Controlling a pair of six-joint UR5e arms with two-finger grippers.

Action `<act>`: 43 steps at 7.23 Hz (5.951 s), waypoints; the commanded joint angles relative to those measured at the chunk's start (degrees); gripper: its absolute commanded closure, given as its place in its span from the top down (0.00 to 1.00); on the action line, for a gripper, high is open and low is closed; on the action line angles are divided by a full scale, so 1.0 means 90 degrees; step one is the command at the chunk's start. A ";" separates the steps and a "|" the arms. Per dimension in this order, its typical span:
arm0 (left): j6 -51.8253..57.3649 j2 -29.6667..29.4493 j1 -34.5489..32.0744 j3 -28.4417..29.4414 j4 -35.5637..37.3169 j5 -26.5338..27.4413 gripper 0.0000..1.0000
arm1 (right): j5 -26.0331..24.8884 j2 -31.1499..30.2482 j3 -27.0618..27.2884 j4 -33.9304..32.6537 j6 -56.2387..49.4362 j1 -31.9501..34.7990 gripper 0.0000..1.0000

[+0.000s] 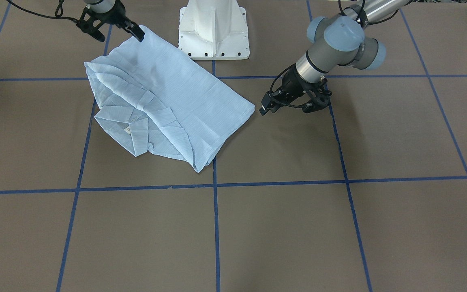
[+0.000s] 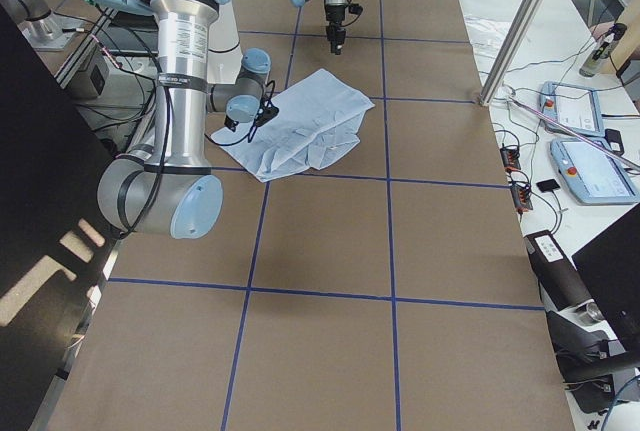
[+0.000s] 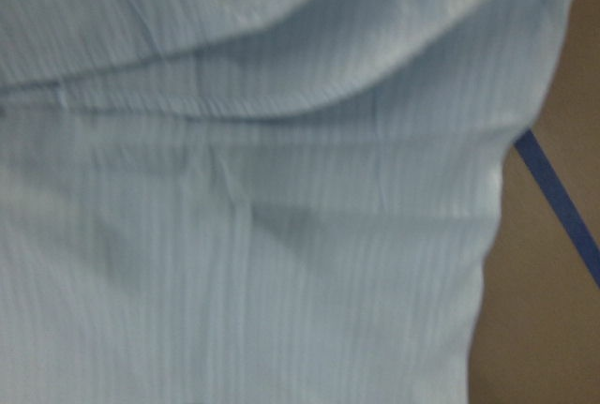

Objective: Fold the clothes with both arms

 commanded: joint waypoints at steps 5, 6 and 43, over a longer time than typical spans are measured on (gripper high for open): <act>-0.0295 -0.0313 0.0810 0.0171 0.0517 0.0415 0.52 | -0.0214 0.0883 -0.1294 0.0002 -0.1896 0.2101 1.00; -0.0295 -0.0342 0.0820 0.0229 0.0527 0.0425 0.51 | -0.0224 0.0874 -0.1295 0.0002 -0.1896 0.2081 1.00; 0.3231 -0.0509 -0.1924 0.1861 -0.0899 0.0659 0.61 | -0.3029 0.3677 -0.1910 -0.3465 -0.8283 -0.0234 1.00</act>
